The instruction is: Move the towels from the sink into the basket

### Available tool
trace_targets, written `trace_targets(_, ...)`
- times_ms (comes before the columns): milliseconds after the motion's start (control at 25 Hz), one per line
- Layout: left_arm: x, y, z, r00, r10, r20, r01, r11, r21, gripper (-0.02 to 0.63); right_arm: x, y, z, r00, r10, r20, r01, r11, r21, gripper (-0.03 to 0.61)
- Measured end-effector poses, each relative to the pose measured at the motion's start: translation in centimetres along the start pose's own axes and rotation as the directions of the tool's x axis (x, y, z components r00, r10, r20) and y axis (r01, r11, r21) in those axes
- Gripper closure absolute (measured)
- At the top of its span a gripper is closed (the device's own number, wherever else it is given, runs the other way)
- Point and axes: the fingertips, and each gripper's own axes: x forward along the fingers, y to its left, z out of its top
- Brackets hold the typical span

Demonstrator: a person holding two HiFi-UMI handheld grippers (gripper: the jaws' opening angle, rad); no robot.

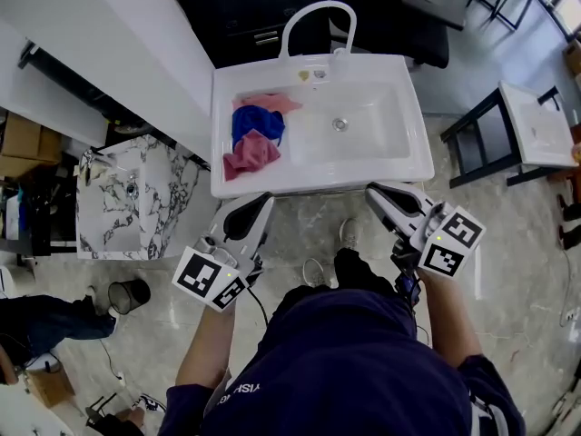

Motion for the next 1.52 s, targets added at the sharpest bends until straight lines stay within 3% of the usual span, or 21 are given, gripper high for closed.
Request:
trace_targets(880, 15.7, 5.7, 1.2, 0.987, 0.148, -0.057, -0.148, 0.989, -0.003, 0.612, 3.8, -16.3, 6.1, 0.991, 0.122, -0.048, -0.119, 0.992, 0.051, 0.569)
trace_targets(1520, 20.9, 6.6, 1.1, 0.978, 0.19, -0.088, -0.192, 0.981, -0.006, 0.612, 4.6, -21.7, 6.4, 0.984, 0.161, -0.076, -0.155, 0.985, 0.079, 0.569)
